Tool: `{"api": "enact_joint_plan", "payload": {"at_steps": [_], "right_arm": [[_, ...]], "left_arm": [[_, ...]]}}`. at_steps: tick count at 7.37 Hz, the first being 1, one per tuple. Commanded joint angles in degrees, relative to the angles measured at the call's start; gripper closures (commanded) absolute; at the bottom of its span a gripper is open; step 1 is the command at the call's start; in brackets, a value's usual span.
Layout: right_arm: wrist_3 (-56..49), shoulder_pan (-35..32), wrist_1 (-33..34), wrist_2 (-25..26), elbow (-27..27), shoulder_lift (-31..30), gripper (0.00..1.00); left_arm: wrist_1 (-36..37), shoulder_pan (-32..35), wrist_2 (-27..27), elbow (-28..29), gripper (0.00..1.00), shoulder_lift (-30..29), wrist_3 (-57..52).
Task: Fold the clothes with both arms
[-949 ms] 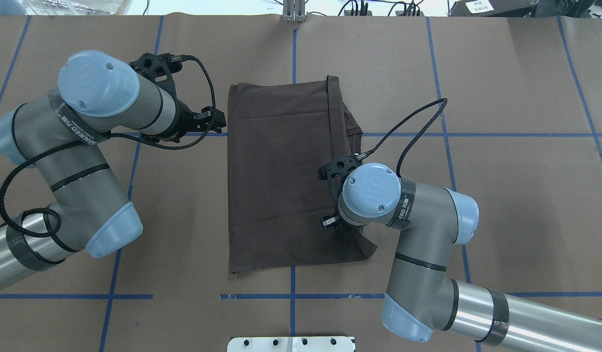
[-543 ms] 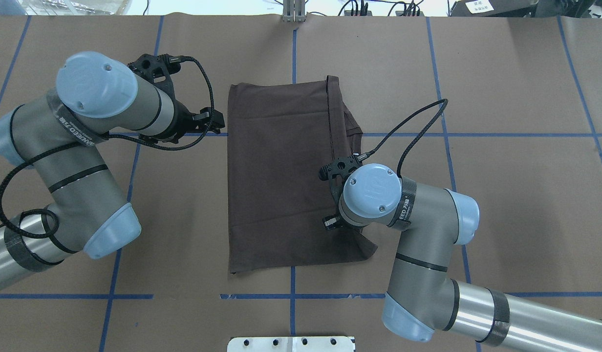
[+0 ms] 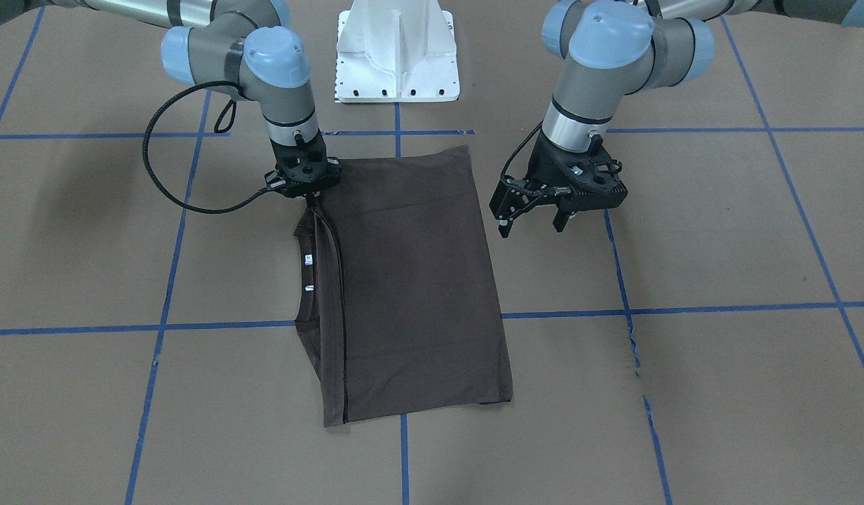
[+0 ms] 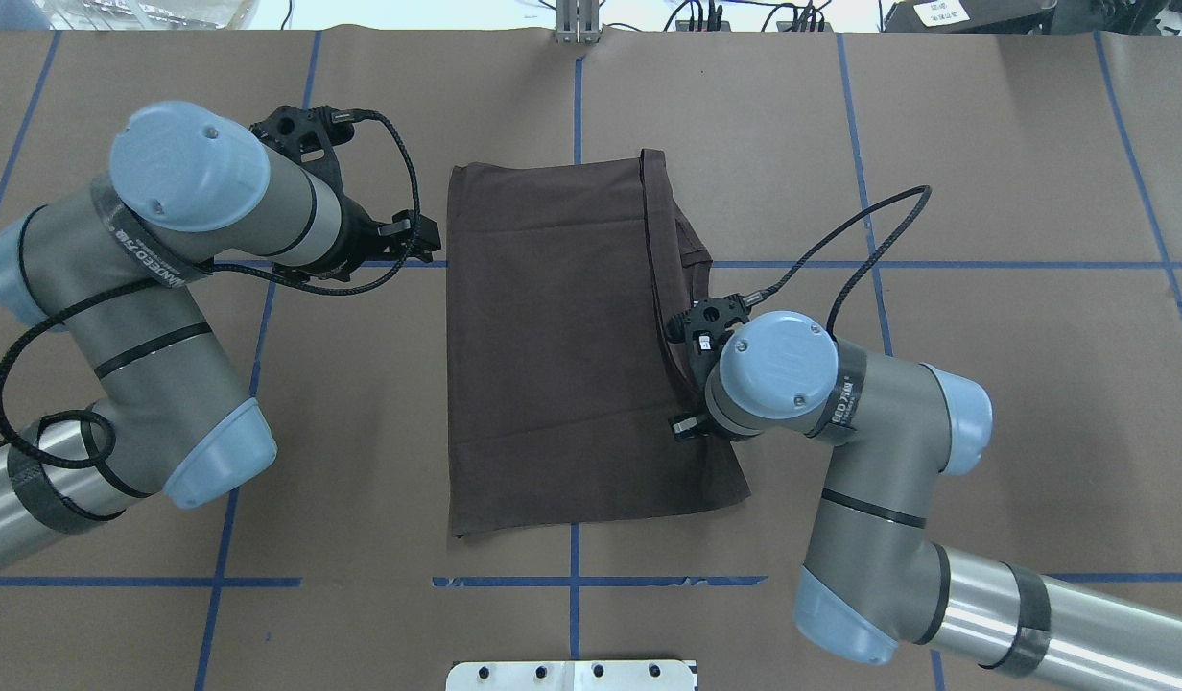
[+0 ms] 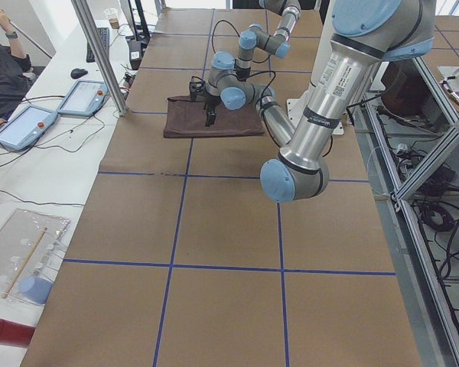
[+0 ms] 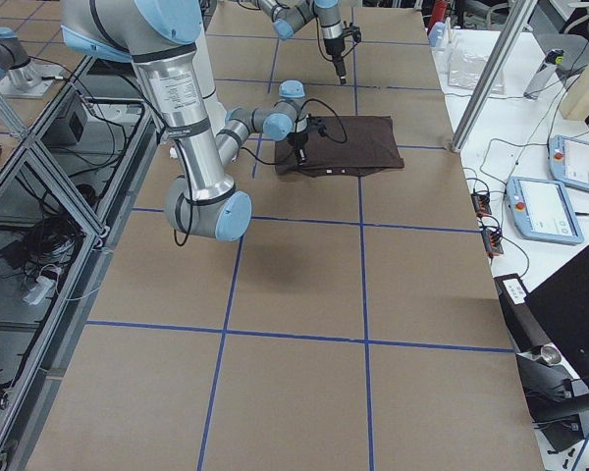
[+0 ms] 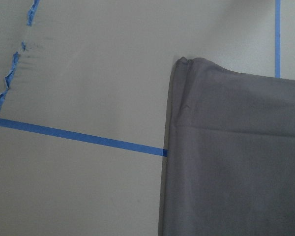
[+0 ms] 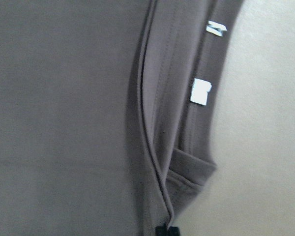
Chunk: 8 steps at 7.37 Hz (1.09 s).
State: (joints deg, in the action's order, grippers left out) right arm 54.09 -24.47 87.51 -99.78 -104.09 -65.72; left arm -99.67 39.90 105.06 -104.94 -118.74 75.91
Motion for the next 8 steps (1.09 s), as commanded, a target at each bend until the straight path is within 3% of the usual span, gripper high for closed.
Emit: {"api": "enact_joint_plan", "payload": {"at_steps": [1,2,3,6,7,8], "right_arm": [[7.8,0.3,0.2,-0.1,-3.0,-6.4,1.0],[9.6,0.3,0.7,-0.3,-3.0,-6.4,1.0],[9.5,0.5,0.7,-0.8,-2.7,-5.7,0.01],[8.4,-4.9,-0.1,-2.0,-2.9,-2.9,0.0],[8.3,-7.1,-2.1,-3.6,-3.8,-2.6,0.0],[8.3,-9.0,-6.3,-6.5,-4.0,-2.7,0.0]], "left_arm": [[0.0,0.0,0.0,0.0,0.0,0.0,-0.1],[0.0,0.0,0.0,0.0,0.0,0.3,-0.1],[0.0,0.0,0.0,0.0,0.0,0.3,-0.1],[0.0,0.0,0.1,-0.4,0.0,0.2,0.6],[-0.2,-0.3,3.3,-1.4,0.0,0.4,4.6],[-1.0,-4.7,3.7,-2.4,0.0,0.9,13.6]]}}
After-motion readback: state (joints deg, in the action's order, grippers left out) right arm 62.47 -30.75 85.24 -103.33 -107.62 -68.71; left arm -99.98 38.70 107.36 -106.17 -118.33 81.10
